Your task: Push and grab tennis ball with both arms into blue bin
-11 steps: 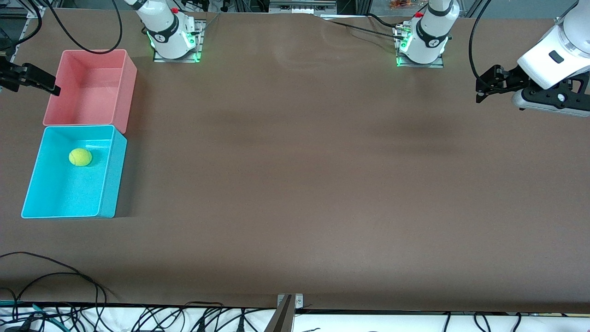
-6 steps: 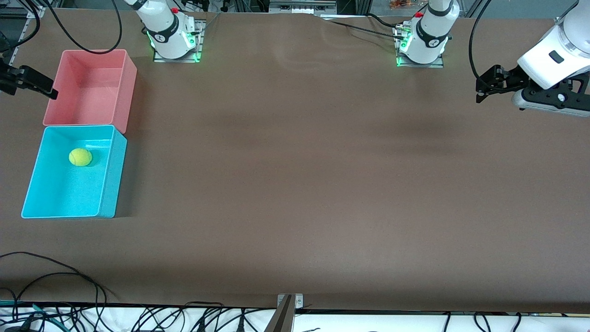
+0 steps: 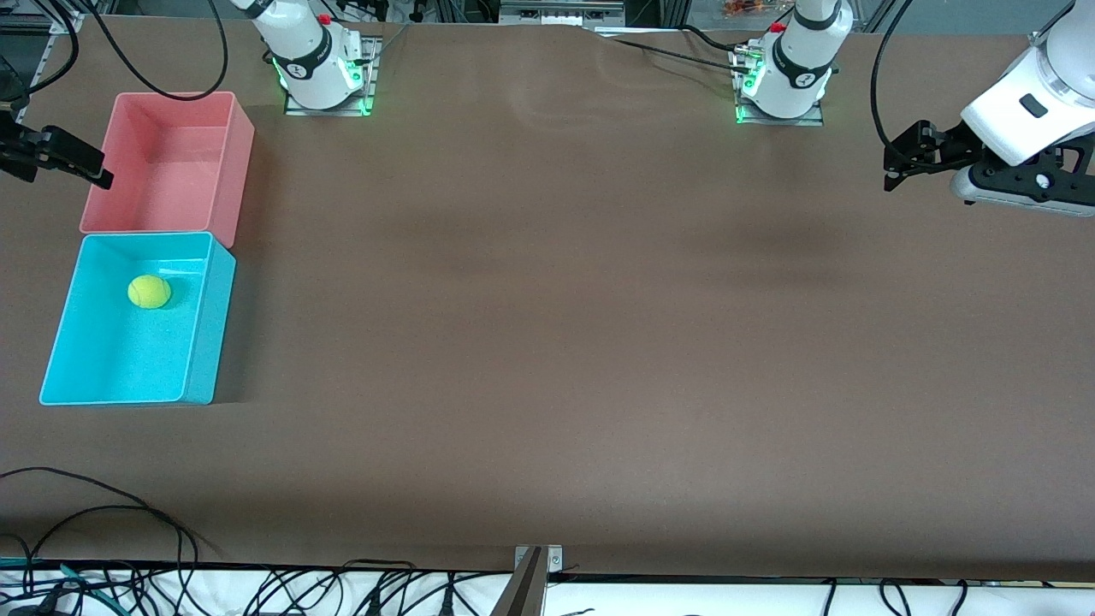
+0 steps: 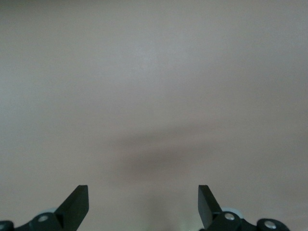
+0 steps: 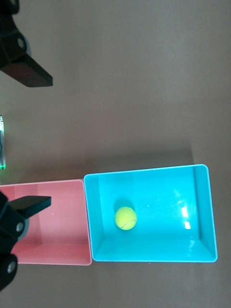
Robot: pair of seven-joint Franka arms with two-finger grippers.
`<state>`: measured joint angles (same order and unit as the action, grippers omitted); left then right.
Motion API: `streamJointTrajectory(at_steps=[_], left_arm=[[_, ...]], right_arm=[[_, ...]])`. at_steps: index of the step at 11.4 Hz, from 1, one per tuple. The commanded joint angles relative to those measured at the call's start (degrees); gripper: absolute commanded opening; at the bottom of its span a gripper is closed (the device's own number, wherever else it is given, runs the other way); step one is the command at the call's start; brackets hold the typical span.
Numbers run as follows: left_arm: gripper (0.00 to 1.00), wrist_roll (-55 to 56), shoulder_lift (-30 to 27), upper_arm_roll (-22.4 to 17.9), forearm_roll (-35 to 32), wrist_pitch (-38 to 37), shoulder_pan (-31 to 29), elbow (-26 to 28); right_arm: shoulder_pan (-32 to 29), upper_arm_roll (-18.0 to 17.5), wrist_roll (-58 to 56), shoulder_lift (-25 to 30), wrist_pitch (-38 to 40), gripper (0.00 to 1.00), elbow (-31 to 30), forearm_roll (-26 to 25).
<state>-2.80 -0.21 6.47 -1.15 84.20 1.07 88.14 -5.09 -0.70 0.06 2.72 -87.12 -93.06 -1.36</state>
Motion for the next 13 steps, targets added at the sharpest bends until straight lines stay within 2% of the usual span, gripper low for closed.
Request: streamJointTrajectory(at_steps=[1,13], left_arm=[[1.0,-0.37,0.38,-0.14,1.42,-0.62,0.07,-1.12],[1.0,0.51,0.12,-0.31,1.5,-1.58,-0.54,-1.12]], right_arm=[[-1.06,-0.79,-0.32,1.14,-0.94,1.0,-1.51,1.1],[-0.97,-0.35,-0.32,-0.61,-1.03,1.0,-0.72,2.33]])
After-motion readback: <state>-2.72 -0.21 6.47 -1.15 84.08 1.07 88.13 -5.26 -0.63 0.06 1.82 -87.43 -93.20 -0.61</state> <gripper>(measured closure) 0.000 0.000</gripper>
